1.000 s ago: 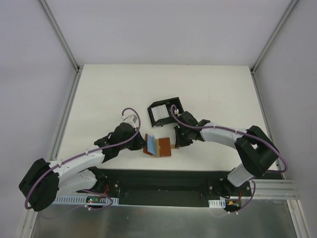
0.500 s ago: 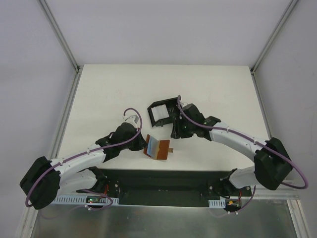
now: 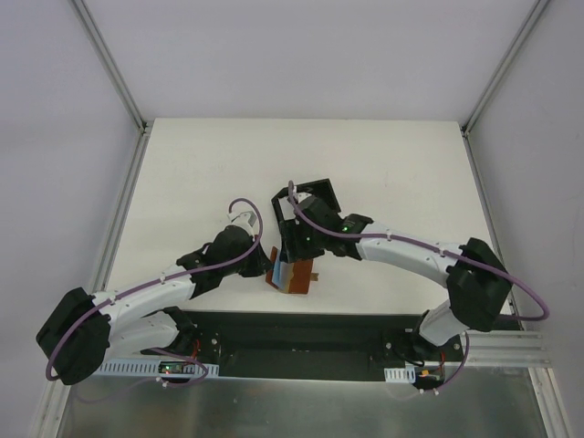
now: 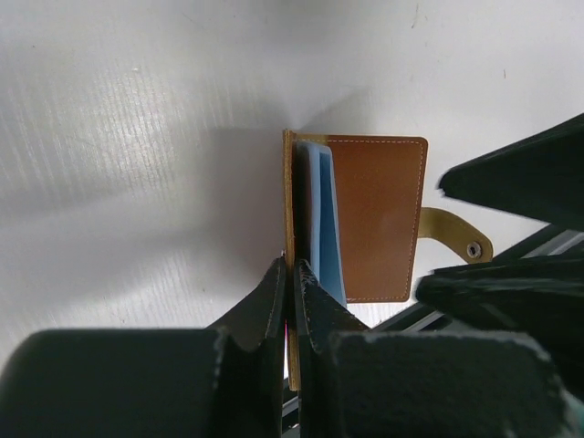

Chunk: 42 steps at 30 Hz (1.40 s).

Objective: Put the credit cards into the card holder
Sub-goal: Open the card holder at the center of the board.

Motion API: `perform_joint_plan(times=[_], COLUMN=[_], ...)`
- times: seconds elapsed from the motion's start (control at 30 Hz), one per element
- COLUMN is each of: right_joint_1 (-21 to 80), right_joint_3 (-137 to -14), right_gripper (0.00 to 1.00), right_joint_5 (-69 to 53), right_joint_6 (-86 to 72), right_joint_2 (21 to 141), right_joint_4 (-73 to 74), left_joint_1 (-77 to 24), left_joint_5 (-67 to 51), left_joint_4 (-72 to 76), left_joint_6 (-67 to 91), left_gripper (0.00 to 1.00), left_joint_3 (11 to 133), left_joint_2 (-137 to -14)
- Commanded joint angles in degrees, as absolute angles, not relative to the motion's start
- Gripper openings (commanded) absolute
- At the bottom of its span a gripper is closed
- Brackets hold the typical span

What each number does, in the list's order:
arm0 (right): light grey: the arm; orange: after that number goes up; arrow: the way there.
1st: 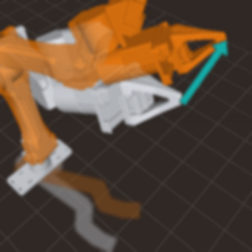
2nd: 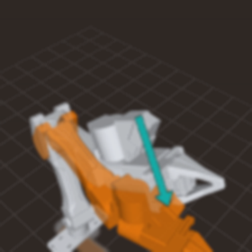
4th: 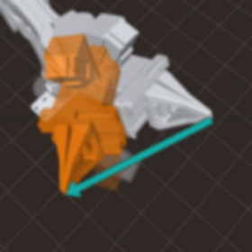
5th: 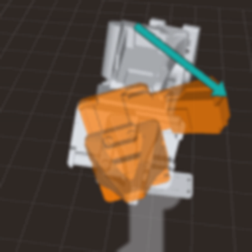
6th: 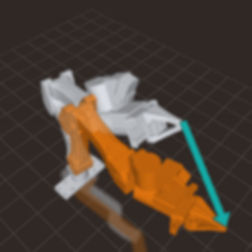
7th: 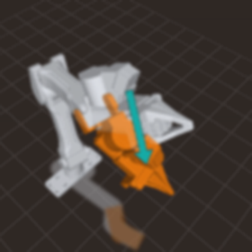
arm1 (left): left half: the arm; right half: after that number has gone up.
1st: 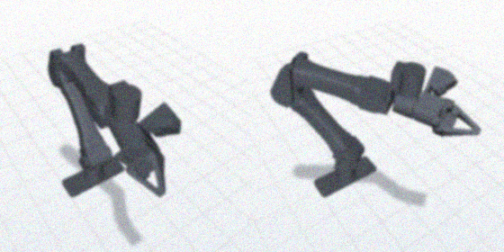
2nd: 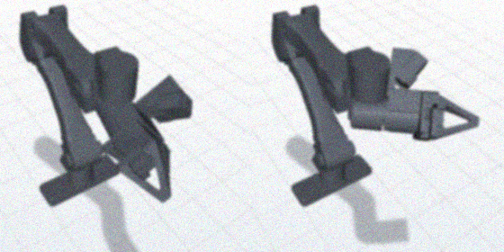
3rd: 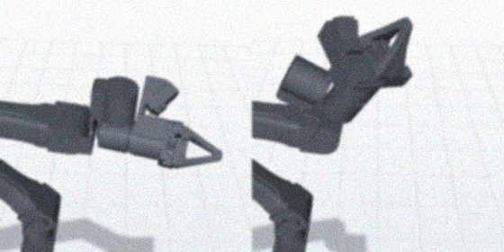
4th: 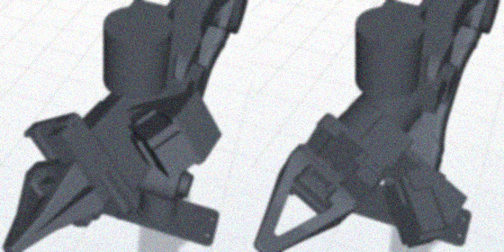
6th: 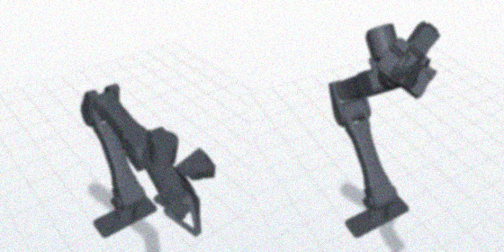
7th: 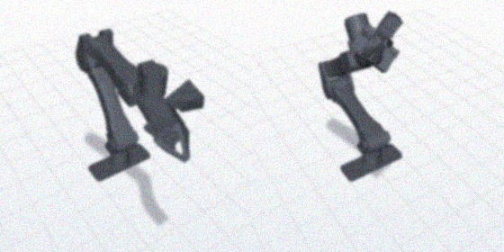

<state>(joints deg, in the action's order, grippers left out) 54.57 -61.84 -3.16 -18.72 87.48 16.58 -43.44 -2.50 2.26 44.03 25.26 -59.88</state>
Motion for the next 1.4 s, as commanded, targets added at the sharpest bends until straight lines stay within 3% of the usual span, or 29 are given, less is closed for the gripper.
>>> perform_joint_plan(times=[0.0, 0.5, 1.37], right_joint_1=[56.34, 57.48, 57.66], right_joint_3=[-65.21, -66.62, -64.07], right_gripper=[0.58, 0.58, 0.54], right_joint_5=[-0.97, -2.55, -4.57], right_joint_6=[-20.83, -21.53, -21.18], right_joint_2=[90.7, 95.54, 93.69], right_joint_4=[18.37, 18.72, 16.7], left_joint_1=[-44.03, -44.12, -44.03], left_joint_5=[-1.41, -0.35, 1.14], left_joint_4=[2.11, 2.02, 1.14], left_joint_6=[44.91, 45.79, 46.23], left_gripper=[0.0, 0.0, 0.0], left_joint_3=[27.25, 26.81, 26.81], left_joint_2=[-58.71, -57.66, -58.45])
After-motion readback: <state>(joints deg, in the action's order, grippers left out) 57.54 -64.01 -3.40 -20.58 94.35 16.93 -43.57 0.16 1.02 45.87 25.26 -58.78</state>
